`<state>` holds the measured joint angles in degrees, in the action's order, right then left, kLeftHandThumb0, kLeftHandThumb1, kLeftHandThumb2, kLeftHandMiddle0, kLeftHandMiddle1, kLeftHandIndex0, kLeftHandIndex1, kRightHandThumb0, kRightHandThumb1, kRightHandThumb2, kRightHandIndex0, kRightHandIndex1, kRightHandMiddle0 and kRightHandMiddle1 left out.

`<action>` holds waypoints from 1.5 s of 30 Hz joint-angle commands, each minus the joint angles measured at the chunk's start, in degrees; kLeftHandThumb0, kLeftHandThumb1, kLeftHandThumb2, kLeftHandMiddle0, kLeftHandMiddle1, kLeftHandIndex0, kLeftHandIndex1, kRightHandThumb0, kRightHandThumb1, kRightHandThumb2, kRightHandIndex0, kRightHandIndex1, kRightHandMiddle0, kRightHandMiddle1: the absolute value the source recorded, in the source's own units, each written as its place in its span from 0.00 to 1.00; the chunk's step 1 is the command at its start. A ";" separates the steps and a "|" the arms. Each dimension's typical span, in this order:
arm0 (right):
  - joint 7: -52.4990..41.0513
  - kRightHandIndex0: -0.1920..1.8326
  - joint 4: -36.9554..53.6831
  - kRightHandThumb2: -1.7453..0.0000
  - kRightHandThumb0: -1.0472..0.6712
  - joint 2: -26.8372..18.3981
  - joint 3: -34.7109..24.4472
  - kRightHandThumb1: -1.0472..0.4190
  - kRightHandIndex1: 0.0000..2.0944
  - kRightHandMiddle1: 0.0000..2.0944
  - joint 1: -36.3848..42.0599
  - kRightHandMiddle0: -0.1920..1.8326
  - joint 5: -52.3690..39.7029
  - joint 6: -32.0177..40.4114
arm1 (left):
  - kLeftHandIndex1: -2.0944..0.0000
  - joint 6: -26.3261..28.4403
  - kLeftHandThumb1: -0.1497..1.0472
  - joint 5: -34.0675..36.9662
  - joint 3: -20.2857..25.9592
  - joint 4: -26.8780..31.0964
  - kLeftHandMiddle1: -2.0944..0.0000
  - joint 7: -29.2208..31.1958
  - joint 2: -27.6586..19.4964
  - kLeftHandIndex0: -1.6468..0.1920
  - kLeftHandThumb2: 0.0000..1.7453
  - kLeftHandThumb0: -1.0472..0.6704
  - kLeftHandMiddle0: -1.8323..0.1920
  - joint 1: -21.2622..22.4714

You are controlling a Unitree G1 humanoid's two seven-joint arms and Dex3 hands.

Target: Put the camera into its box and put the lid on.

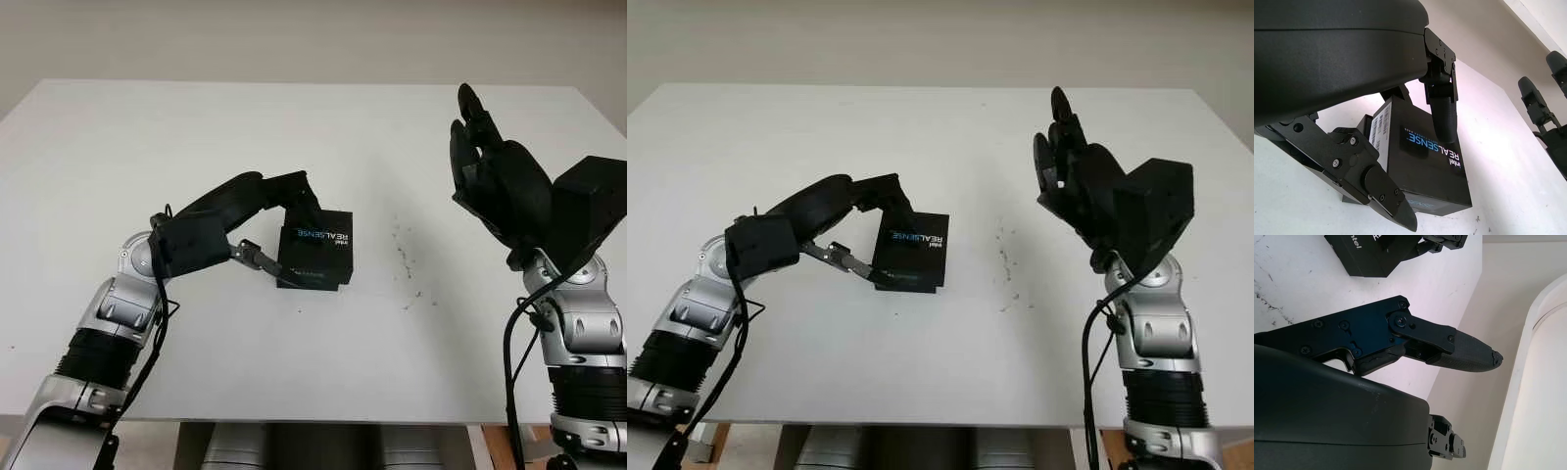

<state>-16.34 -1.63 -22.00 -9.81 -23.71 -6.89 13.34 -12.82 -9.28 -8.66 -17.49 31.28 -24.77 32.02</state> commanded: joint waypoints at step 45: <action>-0.74 0.00 0.68 0.57 0.17 -1.10 0.22 0.00 0.00 0.00 -0.20 0.00 1.01 -1.16 | 0.31 -2.49 0.97 -1.84 0.91 -5.11 0.26 -5.54 -1.38 0.78 0.03 0.54 0.76 -1.01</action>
<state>-16.93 -1.63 -22.40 -9.72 -23.71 -5.96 12.34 -15.79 -10.65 -8.15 -22.60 25.74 -24.92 31.69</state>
